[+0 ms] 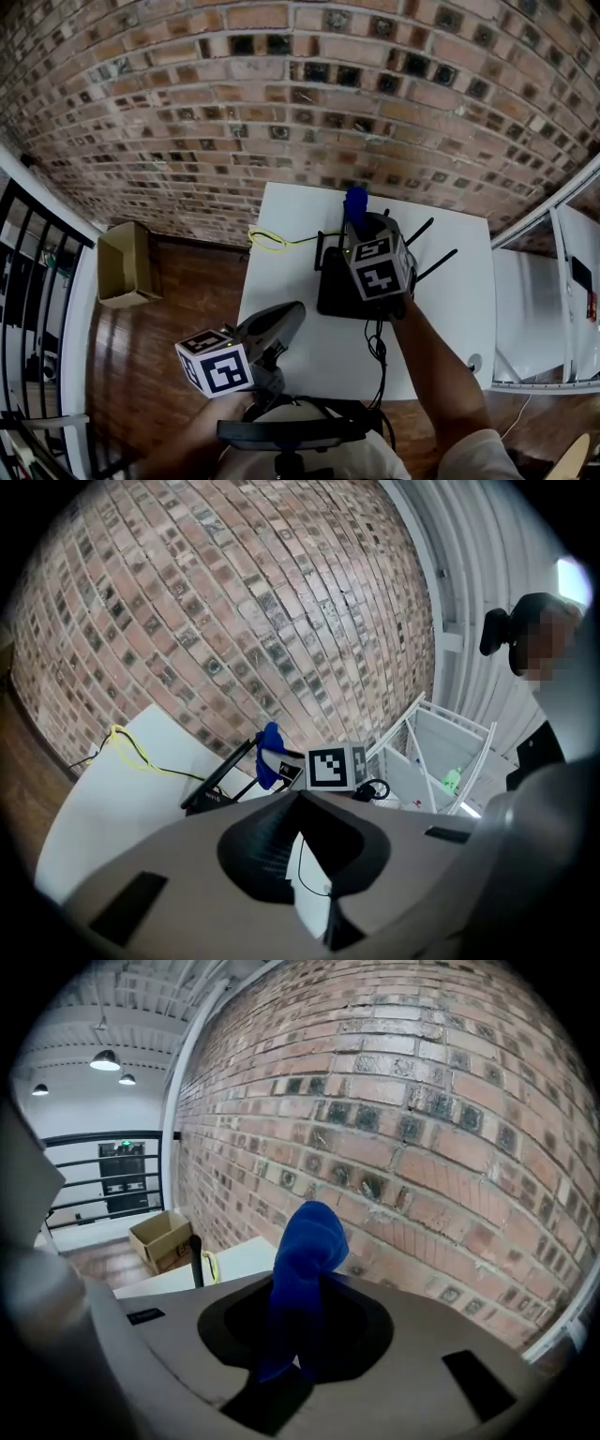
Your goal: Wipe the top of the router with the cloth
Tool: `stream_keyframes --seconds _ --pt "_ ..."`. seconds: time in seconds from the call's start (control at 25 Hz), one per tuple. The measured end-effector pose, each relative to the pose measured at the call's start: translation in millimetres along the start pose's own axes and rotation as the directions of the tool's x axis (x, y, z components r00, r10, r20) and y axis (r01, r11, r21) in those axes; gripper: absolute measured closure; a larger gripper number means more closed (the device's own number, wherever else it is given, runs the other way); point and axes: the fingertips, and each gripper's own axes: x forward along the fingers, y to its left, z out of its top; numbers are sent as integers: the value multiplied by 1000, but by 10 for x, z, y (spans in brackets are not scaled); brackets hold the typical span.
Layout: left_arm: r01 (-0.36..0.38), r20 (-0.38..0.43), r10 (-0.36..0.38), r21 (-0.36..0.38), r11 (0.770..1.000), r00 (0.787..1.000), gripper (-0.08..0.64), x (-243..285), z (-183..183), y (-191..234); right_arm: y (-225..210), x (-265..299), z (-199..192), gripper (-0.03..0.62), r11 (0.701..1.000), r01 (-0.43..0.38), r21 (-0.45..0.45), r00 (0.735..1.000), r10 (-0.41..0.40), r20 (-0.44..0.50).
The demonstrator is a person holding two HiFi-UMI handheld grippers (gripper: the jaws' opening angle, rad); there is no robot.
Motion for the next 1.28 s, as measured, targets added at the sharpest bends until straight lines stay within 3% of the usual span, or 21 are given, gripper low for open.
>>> stream_keyframes --seconds 0.56,1.04,1.28 --pt "-18 31 18 3 1000 999 541 -42 16 74 215 358 -682 484 996 -94 7 984 94 -153" --pt "-66 33 66 -20 998 997 542 -167 -21 116 396 571 -1246 484 988 -154 -12 943 144 -300" --pt "-68 37 68 -12 998 997 541 -185 -23 98 406 586 -1482 483 989 -147 28 920 147 -363"
